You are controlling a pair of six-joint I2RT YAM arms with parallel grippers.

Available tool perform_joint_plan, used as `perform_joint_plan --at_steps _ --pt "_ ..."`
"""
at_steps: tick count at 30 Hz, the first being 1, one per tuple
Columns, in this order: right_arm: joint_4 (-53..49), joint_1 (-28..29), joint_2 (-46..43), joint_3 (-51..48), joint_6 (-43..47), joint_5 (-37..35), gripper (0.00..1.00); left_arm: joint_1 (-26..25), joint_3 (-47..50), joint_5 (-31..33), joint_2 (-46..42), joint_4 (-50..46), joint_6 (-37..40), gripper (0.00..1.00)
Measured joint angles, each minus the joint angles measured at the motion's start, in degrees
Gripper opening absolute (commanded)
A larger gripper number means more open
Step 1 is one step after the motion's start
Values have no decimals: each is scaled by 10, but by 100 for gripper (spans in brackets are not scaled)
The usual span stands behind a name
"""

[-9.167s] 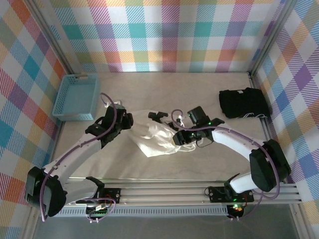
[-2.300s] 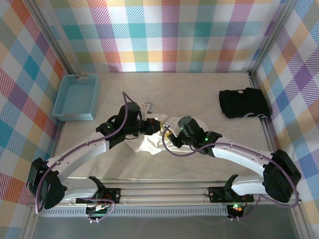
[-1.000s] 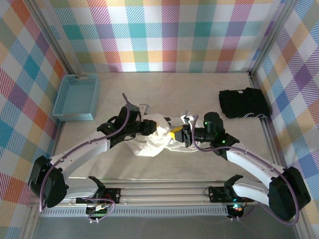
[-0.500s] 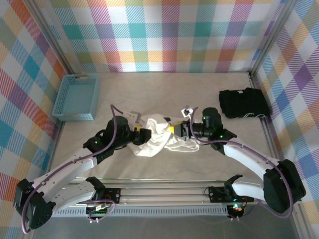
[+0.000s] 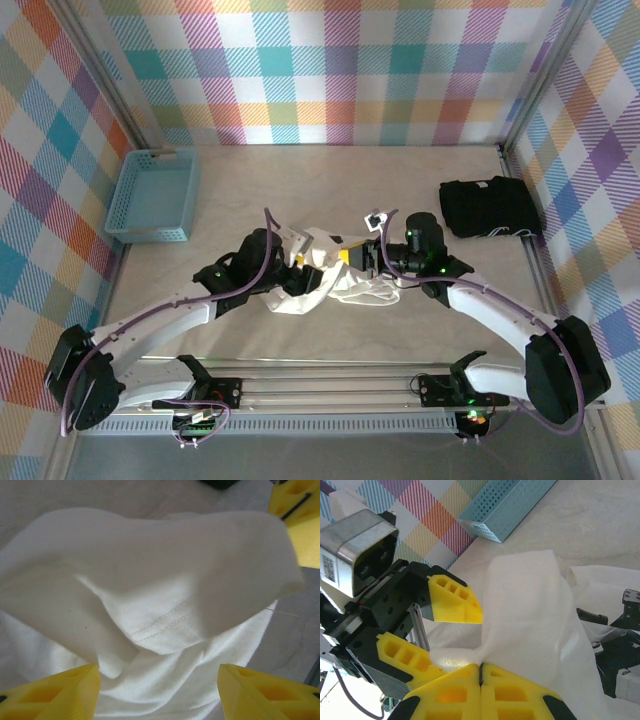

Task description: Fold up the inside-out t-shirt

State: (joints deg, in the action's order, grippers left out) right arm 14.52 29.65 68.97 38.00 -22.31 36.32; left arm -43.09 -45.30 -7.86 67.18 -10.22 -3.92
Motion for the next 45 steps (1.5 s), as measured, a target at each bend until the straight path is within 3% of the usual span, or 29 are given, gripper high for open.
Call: perform_joint_plan --at_steps 6,16,26,41,45 --pt "0 -1 0 0 0 0 0 0 -21 -2 33 5 10 62" --pt "-2 -1 0 0 1 0 0 0 -44 3 75 22 23 42" --pt "-6 -4 0 0 5 -3 0 0 -60 -7 82 33 24 0" --pt "-78 -5 -6 24 45 -45 0 0 -58 -32 25 38 5 0" --pt "-112 -5 -8 43 59 -74 9 0 -74 -37 21 13 -13 0"
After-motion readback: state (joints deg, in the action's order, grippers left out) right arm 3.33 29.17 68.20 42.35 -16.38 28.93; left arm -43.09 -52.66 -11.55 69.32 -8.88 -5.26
